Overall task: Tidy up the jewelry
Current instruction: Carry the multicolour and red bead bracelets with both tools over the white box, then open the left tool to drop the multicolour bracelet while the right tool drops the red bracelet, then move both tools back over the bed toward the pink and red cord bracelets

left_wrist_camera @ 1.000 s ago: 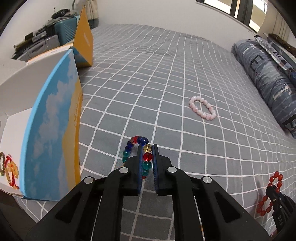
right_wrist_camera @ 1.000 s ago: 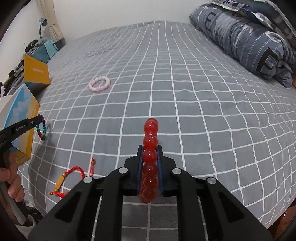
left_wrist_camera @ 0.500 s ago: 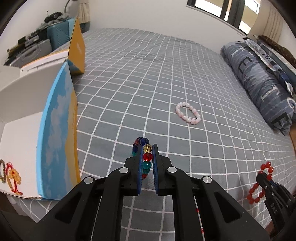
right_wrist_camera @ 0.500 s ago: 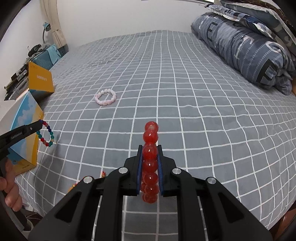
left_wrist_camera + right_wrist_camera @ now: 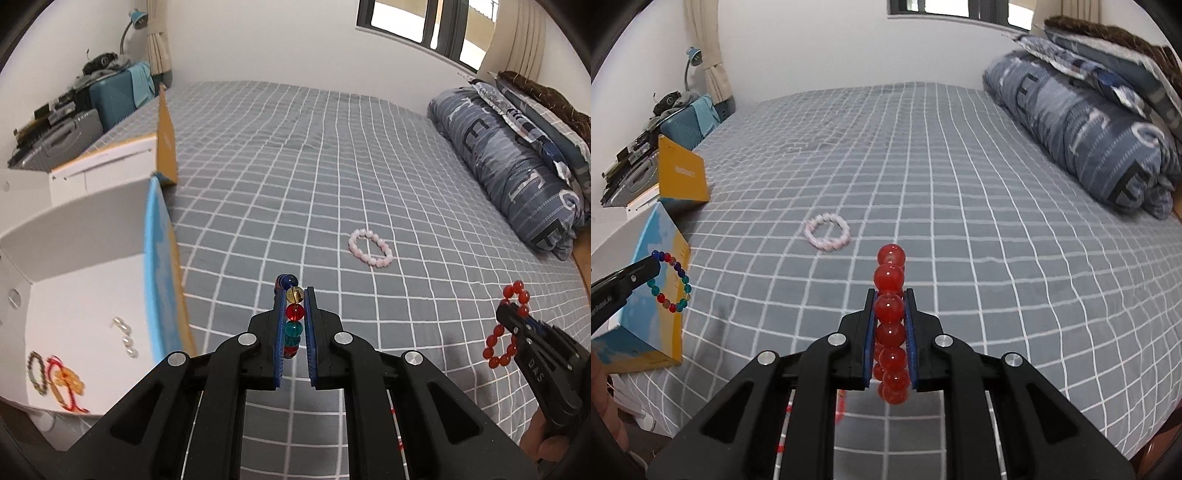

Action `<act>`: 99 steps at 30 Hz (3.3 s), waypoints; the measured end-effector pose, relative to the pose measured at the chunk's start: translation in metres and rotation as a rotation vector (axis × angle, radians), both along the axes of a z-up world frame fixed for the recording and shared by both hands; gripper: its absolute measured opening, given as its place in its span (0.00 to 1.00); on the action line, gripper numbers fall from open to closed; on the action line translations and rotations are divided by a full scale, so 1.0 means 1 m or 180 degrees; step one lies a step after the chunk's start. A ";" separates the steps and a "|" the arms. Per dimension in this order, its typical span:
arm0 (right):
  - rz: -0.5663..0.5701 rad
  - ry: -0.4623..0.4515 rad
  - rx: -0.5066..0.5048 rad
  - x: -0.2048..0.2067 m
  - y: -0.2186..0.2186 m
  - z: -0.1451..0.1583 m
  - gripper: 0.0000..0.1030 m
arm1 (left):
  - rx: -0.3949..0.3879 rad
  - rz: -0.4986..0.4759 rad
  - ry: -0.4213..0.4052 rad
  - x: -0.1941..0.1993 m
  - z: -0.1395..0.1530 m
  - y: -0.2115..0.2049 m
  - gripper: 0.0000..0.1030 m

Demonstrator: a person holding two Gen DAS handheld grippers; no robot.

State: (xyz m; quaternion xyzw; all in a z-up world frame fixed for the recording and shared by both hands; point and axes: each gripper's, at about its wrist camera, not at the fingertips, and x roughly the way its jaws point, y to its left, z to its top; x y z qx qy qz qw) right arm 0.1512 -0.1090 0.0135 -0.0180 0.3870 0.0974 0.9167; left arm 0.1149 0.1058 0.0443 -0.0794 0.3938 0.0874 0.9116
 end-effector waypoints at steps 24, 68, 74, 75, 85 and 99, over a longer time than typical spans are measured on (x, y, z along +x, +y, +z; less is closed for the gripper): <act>0.1025 -0.0211 0.0008 -0.047 0.253 0.090 0.13 | 0.0136 0.0872 0.0044 -0.106 0.058 0.208 0.09; 0.1356 0.0070 -0.0381 -0.066 0.334 0.042 0.91 | 0.0024 0.1413 0.0236 -0.140 0.018 0.274 0.94; 0.1177 0.0033 -0.0303 -0.062 0.299 0.047 0.92 | -0.0051 0.1309 0.0210 -0.137 0.023 0.254 0.95; 0.1142 0.0009 -0.0297 -0.062 0.290 0.049 0.92 | -0.0045 0.1275 0.0207 -0.136 0.025 0.248 0.95; 0.0797 -0.0064 -0.0264 -0.056 0.172 0.057 0.92 | -0.0149 0.0766 0.0035 -0.109 0.051 0.167 0.94; 0.0438 0.0286 -0.0274 -0.069 0.041 -0.002 0.92 | -0.0095 -0.0085 0.0156 0.008 0.027 -0.002 0.94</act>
